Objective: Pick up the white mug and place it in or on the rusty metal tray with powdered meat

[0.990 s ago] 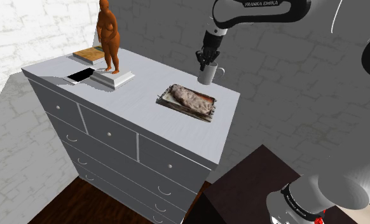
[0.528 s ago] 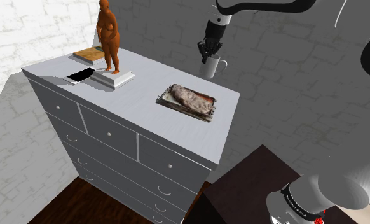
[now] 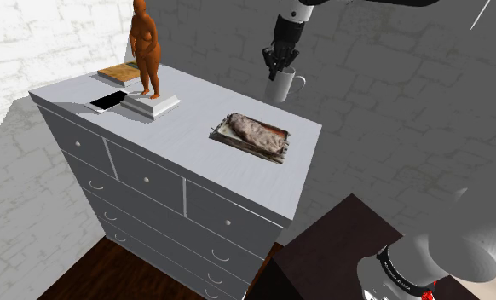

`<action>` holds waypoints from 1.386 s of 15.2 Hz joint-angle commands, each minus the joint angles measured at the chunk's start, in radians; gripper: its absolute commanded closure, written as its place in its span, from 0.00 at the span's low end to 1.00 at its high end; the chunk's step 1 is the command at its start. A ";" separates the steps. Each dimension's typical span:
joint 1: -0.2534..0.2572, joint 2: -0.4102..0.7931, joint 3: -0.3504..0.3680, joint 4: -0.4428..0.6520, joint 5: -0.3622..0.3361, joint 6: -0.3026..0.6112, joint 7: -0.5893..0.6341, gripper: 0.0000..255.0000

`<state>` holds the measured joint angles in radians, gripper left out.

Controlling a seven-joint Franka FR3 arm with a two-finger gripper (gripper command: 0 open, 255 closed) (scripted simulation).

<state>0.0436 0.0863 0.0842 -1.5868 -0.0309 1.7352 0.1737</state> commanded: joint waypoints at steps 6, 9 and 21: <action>0.077 -0.083 0.069 -0.046 -0.002 -0.041 0.147 1.00; 0.082 -0.092 0.074 -0.079 -0.001 -0.016 0.157 1.00; 0.081 -0.100 0.073 -0.251 -0.001 0.147 0.161 1.00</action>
<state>0.1237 -0.0162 0.1568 -1.8261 -0.0315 1.8679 0.3321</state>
